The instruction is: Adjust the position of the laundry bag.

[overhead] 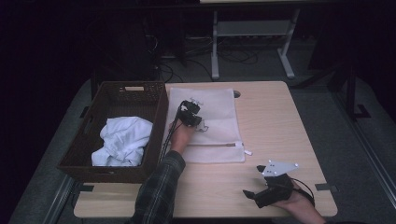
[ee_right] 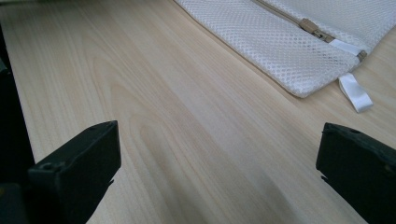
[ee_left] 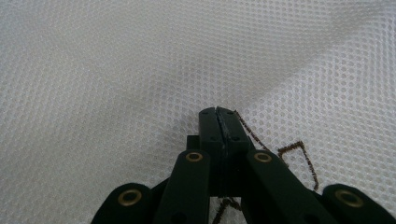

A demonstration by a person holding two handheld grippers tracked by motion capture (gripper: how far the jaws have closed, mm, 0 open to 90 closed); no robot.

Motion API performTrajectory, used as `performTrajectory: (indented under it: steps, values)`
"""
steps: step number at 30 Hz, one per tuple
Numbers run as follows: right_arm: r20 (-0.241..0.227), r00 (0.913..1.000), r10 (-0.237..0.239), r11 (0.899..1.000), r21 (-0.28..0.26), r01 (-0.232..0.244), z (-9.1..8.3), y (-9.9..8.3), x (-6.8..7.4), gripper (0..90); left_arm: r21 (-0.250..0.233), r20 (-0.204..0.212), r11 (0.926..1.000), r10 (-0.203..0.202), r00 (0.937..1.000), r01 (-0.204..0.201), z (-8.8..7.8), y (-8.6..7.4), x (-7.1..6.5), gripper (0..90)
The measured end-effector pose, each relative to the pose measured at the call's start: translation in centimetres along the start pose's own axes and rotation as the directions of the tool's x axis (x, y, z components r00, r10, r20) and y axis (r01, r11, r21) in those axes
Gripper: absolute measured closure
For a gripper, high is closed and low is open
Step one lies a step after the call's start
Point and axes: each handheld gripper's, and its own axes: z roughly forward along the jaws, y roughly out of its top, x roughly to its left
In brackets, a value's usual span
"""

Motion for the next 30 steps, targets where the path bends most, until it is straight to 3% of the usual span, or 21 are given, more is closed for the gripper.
performTrajectory:
  steps: [30]
  values:
    - [-0.001, 1.0, -0.006, 1.0, 0.001, 0.006, 0.0, 0.1, 0.1, 0.0, -0.008, 0.095, 0.9998, 0.017, 0.9953, -0.016, -0.2, -0.2, -3.0, 89.4]
